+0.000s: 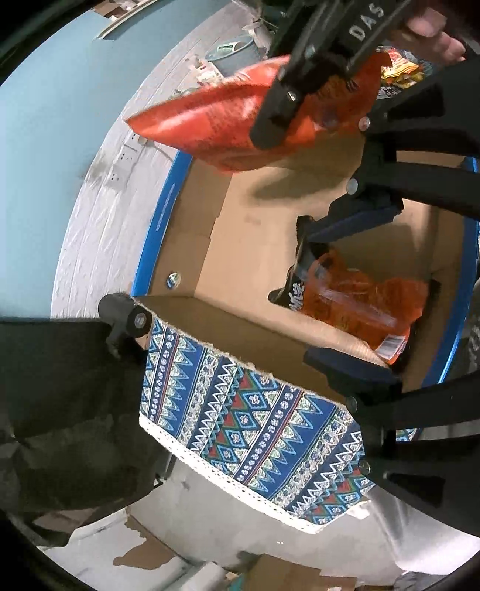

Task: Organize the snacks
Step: 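Open the left tool to drop the orange bag while the right tool drops the red bag in the box, then grasp the black snack packet with the left tool while the right tool grasps the yellow fries bag, then carry the black packet into the box with the left tool while the right tool carries the fries bag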

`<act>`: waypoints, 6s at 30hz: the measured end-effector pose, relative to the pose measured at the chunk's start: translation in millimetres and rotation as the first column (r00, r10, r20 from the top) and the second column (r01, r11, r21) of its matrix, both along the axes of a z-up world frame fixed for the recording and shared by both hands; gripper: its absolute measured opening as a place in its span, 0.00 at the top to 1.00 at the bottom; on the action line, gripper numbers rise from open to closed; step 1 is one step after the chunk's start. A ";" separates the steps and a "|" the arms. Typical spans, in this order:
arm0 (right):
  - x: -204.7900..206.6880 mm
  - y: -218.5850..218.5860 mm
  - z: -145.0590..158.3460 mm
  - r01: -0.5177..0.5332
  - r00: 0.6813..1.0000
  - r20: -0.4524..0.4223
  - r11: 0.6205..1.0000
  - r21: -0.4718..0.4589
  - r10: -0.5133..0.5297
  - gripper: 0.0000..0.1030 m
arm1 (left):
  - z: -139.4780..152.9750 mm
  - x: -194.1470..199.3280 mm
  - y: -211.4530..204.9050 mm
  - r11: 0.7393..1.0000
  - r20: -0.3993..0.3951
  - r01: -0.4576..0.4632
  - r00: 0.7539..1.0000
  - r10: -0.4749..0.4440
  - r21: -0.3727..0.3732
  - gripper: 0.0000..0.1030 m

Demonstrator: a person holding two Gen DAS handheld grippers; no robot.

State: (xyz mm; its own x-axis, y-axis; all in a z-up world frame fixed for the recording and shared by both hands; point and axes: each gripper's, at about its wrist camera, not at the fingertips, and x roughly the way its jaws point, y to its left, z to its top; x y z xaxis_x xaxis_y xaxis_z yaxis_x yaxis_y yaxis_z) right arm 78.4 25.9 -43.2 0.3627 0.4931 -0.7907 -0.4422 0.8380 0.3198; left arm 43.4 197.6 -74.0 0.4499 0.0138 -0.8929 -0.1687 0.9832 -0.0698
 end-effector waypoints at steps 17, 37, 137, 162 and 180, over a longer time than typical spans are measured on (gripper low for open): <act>2.7 -5.3 -8.0 0.021 0.999 -0.024 1.000 -0.007 -0.021 0.45 | 4.6 2.5 -18.2 0.999 -0.003 0.034 0.999 -0.034 0.014 0.37; -22.6 -107.6 24.6 0.121 0.993 0.024 0.990 -0.073 -0.119 0.20 | 16.0 -7.7 -91.5 0.980 -0.012 0.200 0.980 -0.200 0.024 0.28; -100.3 -330.3 -88.6 0.264 0.930 -0.202 0.939 -0.220 -0.309 0.50 | -138.3 -26.7 -341.9 0.706 -0.240 0.707 0.690 -0.682 0.027 0.41; -83.8 -293.2 -39.1 0.278 0.956 -0.041 0.945 -0.175 -0.289 0.50 | -41.2 -35.7 -264.9 0.814 -0.043 0.580 0.814 -0.579 0.040 0.58; -65.8 -249.9 12.2 0.268 0.963 0.064 0.957 -0.106 -0.262 0.50 | 15.7 -32.4 -214.1 0.863 0.103 0.496 0.857 -0.505 0.100 0.58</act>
